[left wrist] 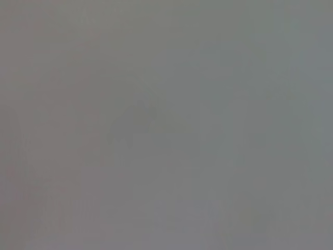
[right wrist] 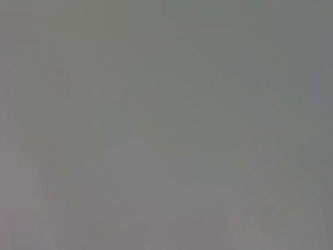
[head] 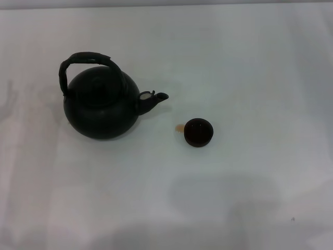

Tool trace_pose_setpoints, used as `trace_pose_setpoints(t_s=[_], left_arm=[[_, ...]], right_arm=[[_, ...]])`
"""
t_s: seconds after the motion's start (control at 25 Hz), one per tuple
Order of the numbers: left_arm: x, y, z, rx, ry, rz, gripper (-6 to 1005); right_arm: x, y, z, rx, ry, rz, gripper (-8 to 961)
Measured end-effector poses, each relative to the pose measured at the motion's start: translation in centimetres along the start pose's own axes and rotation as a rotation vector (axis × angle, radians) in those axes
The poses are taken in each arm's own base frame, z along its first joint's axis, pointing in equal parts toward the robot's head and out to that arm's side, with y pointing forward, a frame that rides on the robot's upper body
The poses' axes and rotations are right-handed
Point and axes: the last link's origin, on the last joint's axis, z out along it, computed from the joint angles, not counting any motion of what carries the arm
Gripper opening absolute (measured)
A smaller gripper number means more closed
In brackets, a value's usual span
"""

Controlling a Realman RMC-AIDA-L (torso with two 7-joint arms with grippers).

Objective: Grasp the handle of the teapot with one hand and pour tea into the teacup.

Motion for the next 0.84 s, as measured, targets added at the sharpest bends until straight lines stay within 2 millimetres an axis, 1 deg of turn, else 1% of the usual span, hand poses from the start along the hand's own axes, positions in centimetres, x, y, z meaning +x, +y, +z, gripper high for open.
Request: trace_pose_setpoints(t_s=[0.08, 0.28, 0.32, 0.36, 0.48, 0.72, 0.84], left_arm=[[-0.1, -0.1, 0.3, 0.012, -0.004, -0.006, 893], [-0.2, -1.2, 1.5, 0.123, -0.007, -0.074, 893], [-0.4, -1.4, 2.1, 0.149, -0.022, -0.083, 893], [-0.4, -1.4, 2.1, 0.149, -0.022, -0.083, 893], [-0.5, -1.3, 3.1, 0.164, -0.027, -0.090, 893], [0.0, -1.2, 4.4, 0.148, -0.008, -0.069, 893], [0.1, -1.1, 4.7, 0.144, -0.005, -0.068, 893]], right_arm=[[-0.1, 0.0, 0.1, -0.007, 0.000, 0.015, 838], [-0.4, 0.2, 0.5, -0.013, -0.002, 0.024, 838], [-0.4, 0.3, 0.6, -0.014, -0.003, 0.024, 838], [-0.5, 0.4, 0.7, -0.016, -0.003, 0.024, 838], [-0.6, 0.5, 0.9, -0.017, -0.002, 0.024, 838], [-0.6, 0.4, 1.1, -0.006, 0.006, 0.028, 838], [-0.5, 0.3, 1.1, 0.001, 0.012, 0.030, 838]])
